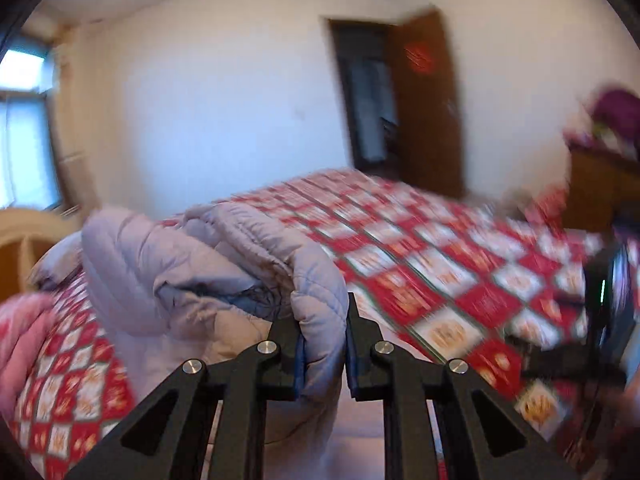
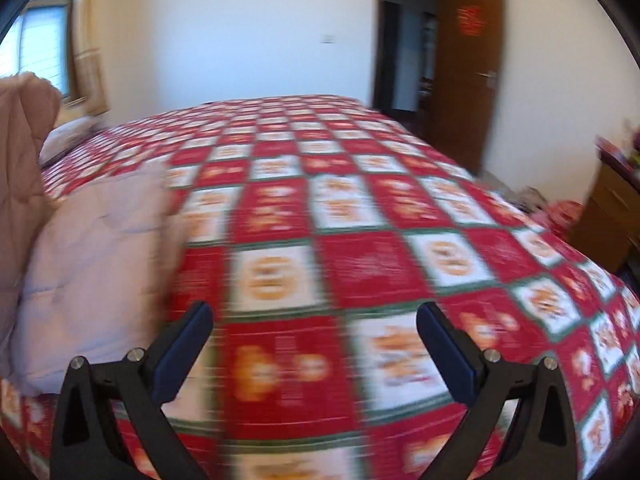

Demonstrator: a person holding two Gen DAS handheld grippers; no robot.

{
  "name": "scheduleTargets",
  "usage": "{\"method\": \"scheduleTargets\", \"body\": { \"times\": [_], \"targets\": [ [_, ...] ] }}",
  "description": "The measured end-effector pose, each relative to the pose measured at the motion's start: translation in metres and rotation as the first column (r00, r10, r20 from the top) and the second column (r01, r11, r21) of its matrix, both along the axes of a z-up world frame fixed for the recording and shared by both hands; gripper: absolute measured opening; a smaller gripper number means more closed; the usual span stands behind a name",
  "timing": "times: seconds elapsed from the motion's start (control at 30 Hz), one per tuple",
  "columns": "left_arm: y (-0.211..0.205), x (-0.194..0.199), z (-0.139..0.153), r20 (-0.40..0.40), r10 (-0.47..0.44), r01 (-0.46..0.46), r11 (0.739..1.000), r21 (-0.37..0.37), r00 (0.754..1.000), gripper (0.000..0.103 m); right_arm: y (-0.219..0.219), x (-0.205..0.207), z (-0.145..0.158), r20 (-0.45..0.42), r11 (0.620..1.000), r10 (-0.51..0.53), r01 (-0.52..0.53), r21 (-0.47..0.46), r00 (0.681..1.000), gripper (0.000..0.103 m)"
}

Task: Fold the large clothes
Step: 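Lift the jacket edge with the left tool and fold it over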

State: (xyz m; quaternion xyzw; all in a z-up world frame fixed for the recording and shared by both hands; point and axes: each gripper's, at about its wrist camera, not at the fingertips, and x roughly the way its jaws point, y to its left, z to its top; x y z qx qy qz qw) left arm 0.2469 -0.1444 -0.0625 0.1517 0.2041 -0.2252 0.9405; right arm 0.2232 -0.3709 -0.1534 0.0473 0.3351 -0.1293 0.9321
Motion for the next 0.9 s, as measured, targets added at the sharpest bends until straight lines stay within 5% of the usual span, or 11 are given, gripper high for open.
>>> {"method": "scheduleTargets", "body": {
  "times": [0.17, 0.3, 0.4, 0.53, 0.6, 0.77, 0.83, 0.9],
  "targets": [
    [-0.058, 0.002, -0.071, -0.109, -0.098, 0.114, 0.982, 0.148, 0.989, 0.015, -0.021, -0.008, -0.006, -0.007, 0.997, -0.038, 0.038, 0.064, 0.999, 0.103],
    [-0.071, -0.016, -0.082, -0.022, -0.118, 0.12, 0.96, 0.254, 0.993, 0.021, -0.013, -0.003, -0.012, -0.018, 0.998, 0.0, 0.001, 0.061, 1.0, 0.103],
    [-0.069, -0.034, -0.066, 0.012, -0.14, 0.131, 0.955, 0.265, 0.99, 0.039, -0.014, -0.004, -0.009, -0.005, 0.998, -0.002, 0.003, 0.056, 1.0, 0.103],
    [-0.053, -0.072, -0.03, 0.122, -0.162, 0.135, 0.97, 0.204, 0.979, 0.089, -0.019, -0.004, 0.004, 0.029, 0.999, -0.029, 0.028, 0.047, 0.999, 0.103],
    [-0.038, -0.084, -0.017, 0.168, -0.147, 0.116, 0.977, 0.18, 0.975, 0.091, -0.017, -0.001, 0.012, 0.036, 0.999, -0.032, 0.031, 0.029, 0.999, 0.103],
    [0.029, -0.052, -0.006, 0.164, 0.072, -0.092, 0.989, 0.119, 0.984, 0.092, 0.011, 0.016, 0.051, 0.06, 0.998, 0.047, -0.049, 0.035, 0.997, 0.088],
    [0.067, -0.022, -0.008, 0.119, 0.22, -0.231, 0.969, 0.092, 0.968, 0.092, 0.036, 0.028, 0.071, 0.079, 0.991, 0.121, -0.125, 0.041, 0.989, 0.076],
    [0.115, 0.017, -0.01, 0.042, 0.408, -0.41, 0.91, 0.058, 0.912, 0.092, 0.071, 0.042, 0.093, 0.102, 0.978, 0.206, -0.21, 0.021, 0.973, 0.067]
  ]
}}
